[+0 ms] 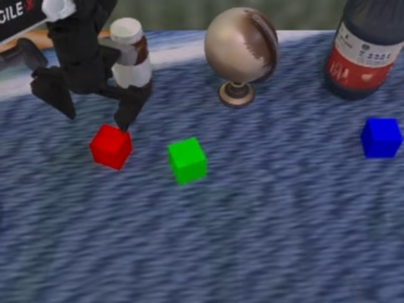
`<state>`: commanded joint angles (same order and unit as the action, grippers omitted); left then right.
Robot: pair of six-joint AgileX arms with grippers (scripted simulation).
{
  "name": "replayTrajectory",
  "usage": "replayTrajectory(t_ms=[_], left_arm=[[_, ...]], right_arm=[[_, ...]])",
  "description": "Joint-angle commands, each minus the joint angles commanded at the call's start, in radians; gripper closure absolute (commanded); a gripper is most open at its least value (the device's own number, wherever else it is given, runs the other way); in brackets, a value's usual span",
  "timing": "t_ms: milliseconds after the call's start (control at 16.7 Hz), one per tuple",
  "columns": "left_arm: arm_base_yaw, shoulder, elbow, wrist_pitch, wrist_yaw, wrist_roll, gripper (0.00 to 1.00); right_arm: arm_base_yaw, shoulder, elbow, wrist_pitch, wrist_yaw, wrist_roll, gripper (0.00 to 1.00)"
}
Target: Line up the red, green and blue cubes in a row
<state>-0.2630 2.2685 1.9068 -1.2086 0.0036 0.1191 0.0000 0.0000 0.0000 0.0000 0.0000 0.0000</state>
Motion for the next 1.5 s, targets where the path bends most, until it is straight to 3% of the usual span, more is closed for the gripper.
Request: replayTrajectory(t_ms=[480, 780, 1500], left_arm=[[-0.003, 0.091, -0.173, 0.27, 0.001, 0.002, 0.0], [-0.004, 0.102, -0.188, 0.29, 0.001, 0.002, 0.0], [-0.004, 0.102, -0.188, 0.29, 0.001, 0.002, 0.9]], right_arm=[[0.0, 0.0, 0.0, 0.0, 0.0, 0.0, 0.0], [0.0, 0.0, 0.0, 0.0, 0.0, 0.0, 0.0], [0.0, 0.0, 0.0, 0.0, 0.0, 0.0, 0.0]])
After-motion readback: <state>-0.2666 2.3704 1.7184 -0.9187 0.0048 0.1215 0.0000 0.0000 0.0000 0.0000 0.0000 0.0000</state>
